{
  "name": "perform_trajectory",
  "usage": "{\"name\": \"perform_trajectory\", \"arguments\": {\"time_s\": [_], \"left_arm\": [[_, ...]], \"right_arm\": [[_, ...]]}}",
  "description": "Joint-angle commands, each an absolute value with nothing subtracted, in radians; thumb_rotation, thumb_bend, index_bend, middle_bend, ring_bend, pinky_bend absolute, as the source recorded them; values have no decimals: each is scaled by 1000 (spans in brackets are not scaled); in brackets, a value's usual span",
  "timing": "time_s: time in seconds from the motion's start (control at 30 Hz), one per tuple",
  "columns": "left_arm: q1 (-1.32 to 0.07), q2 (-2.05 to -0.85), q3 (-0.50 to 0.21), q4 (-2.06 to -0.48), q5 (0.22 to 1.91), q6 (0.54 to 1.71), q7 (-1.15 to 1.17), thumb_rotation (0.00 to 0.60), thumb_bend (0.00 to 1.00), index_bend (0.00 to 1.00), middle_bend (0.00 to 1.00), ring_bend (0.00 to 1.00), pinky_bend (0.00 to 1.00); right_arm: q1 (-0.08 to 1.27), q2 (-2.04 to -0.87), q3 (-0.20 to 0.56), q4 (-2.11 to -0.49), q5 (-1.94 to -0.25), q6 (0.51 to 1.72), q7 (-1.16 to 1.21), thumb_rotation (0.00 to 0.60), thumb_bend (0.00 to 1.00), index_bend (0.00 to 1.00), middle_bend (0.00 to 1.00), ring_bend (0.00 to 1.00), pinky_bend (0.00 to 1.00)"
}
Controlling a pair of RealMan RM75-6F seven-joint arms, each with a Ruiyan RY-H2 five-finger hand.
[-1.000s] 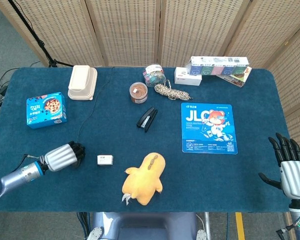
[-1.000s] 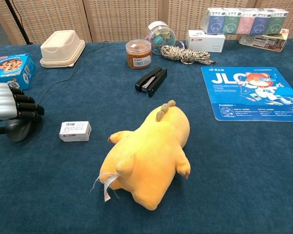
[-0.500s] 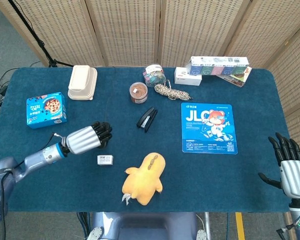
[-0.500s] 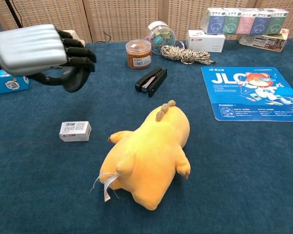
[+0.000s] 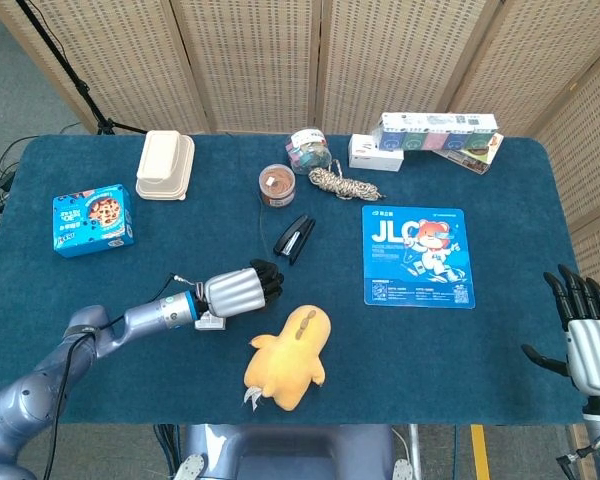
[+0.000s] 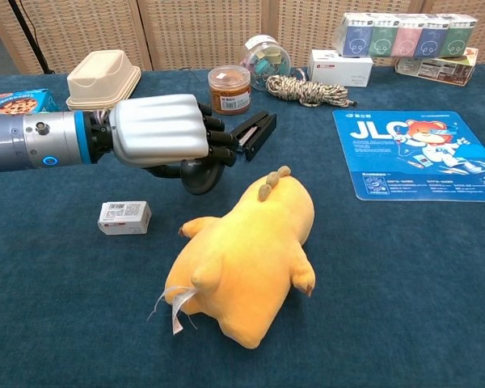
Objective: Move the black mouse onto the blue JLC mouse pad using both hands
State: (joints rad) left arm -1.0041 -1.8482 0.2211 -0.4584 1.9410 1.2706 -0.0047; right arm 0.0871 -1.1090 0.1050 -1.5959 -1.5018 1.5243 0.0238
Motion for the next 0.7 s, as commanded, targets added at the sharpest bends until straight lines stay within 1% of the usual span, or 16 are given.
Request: {"name": "perform_trajectory", "arguments": {"time_s": [0.03, 0.43, 0.7], "left_arm": [[-1020, -1886, 224, -421, 1940, 1244, -14, 600, 349, 567, 448, 412, 473], [-1054, -2002, 200, -289, 1893, 1175, -100, 600, 343, 567, 447, 412, 474], [-1053, -2049, 213, -249, 1886, 1170, -127, 600, 342, 548, 429, 401, 474]], "right_arm": [[91, -1111, 105, -1595, -1496, 1514, 23, 600, 0, 0, 0, 0, 0], [92, -1112, 116, -1589, -1477, 1511, 23, 600, 0, 0, 0, 0, 0], [92, -1110, 117, -1587, -1473, 1510, 28, 600, 0, 0, 0, 0, 0]]}}
